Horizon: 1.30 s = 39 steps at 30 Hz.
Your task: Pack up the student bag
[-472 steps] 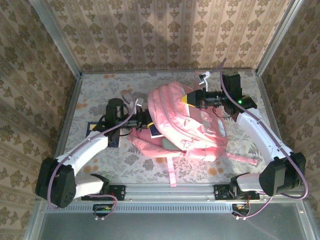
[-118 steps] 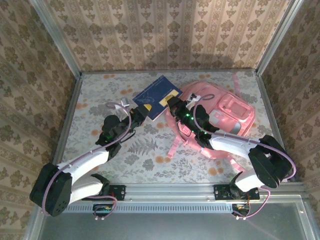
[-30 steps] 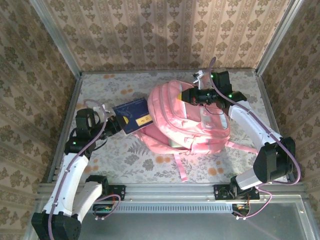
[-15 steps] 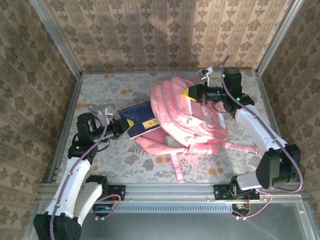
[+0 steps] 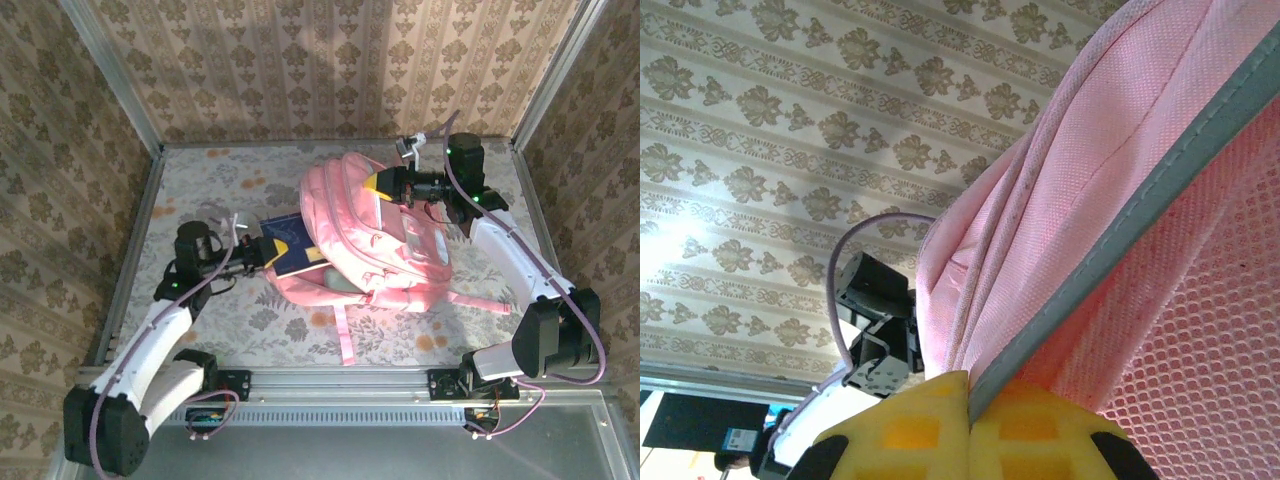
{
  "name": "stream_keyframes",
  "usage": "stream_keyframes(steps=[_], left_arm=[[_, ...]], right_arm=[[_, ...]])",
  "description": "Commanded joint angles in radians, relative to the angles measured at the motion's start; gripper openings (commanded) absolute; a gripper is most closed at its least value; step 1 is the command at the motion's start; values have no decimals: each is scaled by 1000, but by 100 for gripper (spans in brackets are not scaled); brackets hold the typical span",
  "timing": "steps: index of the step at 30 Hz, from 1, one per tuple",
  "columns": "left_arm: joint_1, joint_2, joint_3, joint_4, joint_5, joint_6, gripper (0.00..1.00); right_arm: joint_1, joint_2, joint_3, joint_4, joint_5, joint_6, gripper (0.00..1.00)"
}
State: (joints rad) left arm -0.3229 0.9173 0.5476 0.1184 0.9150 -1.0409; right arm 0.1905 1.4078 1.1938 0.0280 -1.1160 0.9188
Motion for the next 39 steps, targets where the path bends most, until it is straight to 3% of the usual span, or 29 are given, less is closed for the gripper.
stream_keyframes(steps=[1, 15, 25, 27, 29, 32, 39], left_arm=[[-63, 65, 57, 124, -24, 39, 0], [-262, 513, 204, 442, -118, 22, 0], [-373, 858, 322, 766, -156, -181, 2], [-404, 913, 365, 791, -151, -205, 6], [-423, 943, 390, 769, -156, -201, 22], [-414, 922, 364, 715, -191, -170, 38], [-349, 760, 272, 561, -217, -85, 55]], right_arm=[[12, -78, 25, 196, -94, 9, 0], [16, -96, 14, 221, -78, 18, 0], [17, -96, -16, 225, -28, 14, 0], [18, -98, -21, 219, -22, 7, 0], [16, -99, -23, 210, -16, -1, 0], [13, -100, -22, 194, -5, -12, 0], [2, -125, -34, 146, 55, -61, 0]])
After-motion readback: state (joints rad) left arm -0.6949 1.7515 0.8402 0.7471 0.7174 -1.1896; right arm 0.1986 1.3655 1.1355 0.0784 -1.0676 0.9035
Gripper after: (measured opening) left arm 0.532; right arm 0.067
